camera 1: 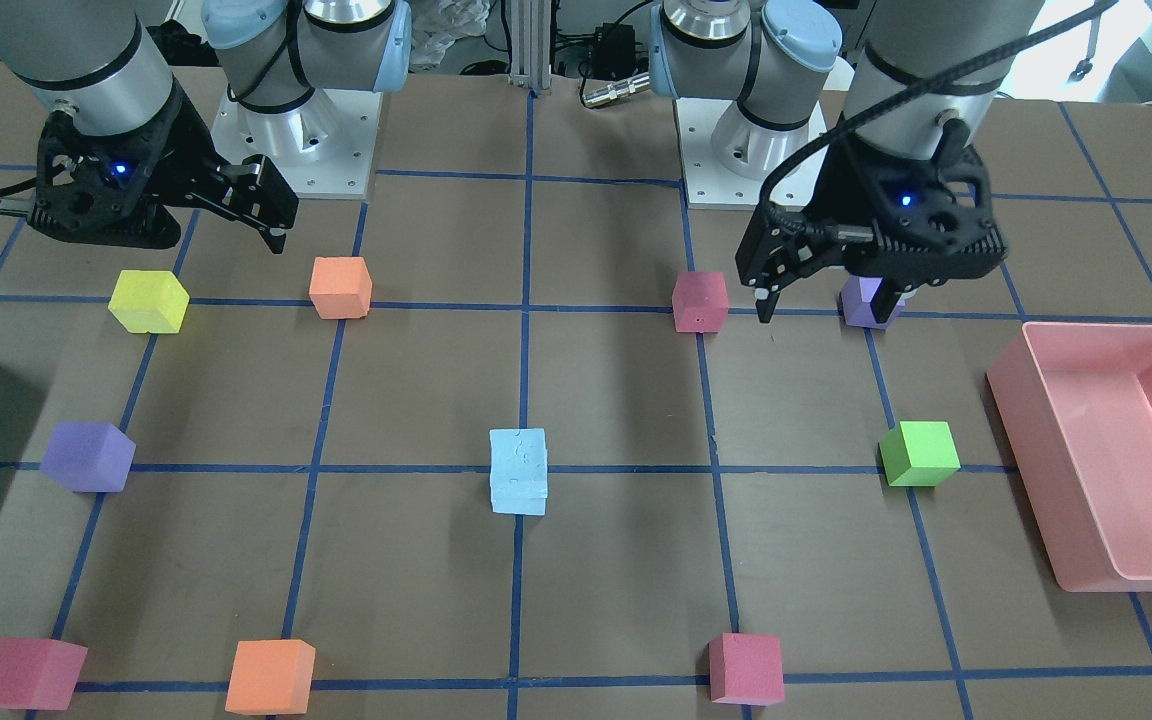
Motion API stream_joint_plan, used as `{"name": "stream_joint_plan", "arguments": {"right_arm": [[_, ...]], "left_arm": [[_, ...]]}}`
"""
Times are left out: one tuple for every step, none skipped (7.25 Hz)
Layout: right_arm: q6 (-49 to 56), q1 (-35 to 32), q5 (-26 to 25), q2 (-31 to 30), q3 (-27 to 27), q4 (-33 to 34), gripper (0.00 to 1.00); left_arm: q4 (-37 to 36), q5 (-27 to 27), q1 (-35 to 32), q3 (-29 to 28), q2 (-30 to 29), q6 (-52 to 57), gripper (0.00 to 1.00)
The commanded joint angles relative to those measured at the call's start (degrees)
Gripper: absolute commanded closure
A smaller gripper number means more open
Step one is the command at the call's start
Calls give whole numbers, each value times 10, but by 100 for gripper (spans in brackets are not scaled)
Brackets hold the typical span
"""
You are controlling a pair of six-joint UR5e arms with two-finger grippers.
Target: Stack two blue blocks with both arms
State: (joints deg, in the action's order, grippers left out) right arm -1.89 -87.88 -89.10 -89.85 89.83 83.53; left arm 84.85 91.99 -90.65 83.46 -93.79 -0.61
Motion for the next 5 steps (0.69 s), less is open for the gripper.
{"name": "stream_joint_plan", "arguments": {"right_arm": [[1,0,1,0,1,0,0],[4,0,2,-1,0,0,0],[6,0,1,-1,0,0,0],[6,0,2,-1,0,-1,0],[7,0,0,-1,1,-1,0]], "left_arm": [[34,-28,33,2,33,8,0],[52,-31,42,4,41,24,0],[55,-30,44,4,48,25,0],[59,-29,49,4,52,28,0],[61,-29,50,7,51,28,0]]}}
